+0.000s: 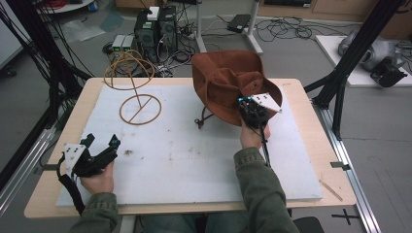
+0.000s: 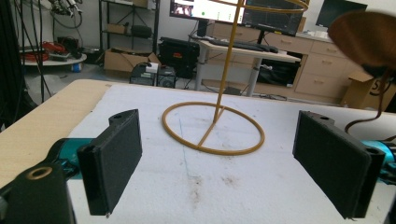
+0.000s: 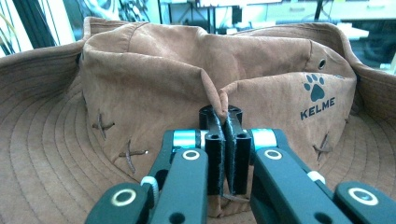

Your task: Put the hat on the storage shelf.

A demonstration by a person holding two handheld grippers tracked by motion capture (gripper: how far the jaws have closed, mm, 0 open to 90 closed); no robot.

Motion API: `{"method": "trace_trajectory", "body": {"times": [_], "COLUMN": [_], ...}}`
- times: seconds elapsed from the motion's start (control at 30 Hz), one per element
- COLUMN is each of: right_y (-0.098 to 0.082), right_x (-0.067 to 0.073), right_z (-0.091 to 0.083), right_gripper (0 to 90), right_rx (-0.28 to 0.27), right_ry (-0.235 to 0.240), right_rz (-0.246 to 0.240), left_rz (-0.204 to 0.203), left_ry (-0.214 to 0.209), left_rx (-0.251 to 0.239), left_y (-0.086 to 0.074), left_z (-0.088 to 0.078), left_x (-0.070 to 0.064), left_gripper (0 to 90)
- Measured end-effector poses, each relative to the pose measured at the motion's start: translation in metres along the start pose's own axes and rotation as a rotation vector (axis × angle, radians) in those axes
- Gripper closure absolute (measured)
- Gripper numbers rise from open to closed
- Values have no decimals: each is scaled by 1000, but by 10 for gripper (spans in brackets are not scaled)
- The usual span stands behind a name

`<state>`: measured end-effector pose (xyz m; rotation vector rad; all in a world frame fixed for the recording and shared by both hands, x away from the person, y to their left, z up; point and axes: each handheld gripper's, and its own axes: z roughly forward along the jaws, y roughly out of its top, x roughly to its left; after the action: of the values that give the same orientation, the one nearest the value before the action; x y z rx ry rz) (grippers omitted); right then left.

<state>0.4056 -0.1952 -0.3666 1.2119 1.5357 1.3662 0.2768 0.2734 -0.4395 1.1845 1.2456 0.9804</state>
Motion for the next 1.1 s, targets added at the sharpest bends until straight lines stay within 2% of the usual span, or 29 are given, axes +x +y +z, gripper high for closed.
{"method": "trace_trajectory", "body": {"times": [0.07,0.13,0.27,0.3,0.4,0.53,0.63,0.8,0.83,1.0,1.03,1.07,1.1], "right_y": [5,19,31,39,49,58,74,89,97,113,113,120,122], "right_x": [0,2,6,11,19,26,36,46,53,71,71,82,86], "right_z": [-3,-11,-17,-20,-24,-27,-29,-30,-30,-27,-27,-24,-22], "right_gripper": [892,891,891,891,891,890,890,890,890,890,890,890,890], "right_rx": [-12,-47,-68,-87,-114,-129,-142,-152,-156,-160,-160,-159,-160], "right_ry": [0,12,36,54,70,83,108,131,135,165,165,187,193], "right_rz": [3,-1,-8,-6,-24,-42,-51,-48,-60,-68,-68,-64,-67], "left_rz": [-1,6,2,2,-3,-2,-7,-10,-13,-21,-22,-29,-31], "left_ry": [-1,0,1,3,5,5,5,6,7,10,10,12,13], "left_rx": [0,-1,-3,-2,-5,-4,-8,-12,-17,-23,-23,-28,-28], "left_y": [0,0,0,1,1,1,1,2,2,3,3,3,3], "left_z": [0,0,-1,-1,-2,-2,-3,-4,-4,-5,-6,-6,-7], "left_x": [0,0,0,0,1,1,1,3,3,4,5,5,5], "left_gripper": [160,160,160,160,160,160,160,161,161,161,161,162,162]}}
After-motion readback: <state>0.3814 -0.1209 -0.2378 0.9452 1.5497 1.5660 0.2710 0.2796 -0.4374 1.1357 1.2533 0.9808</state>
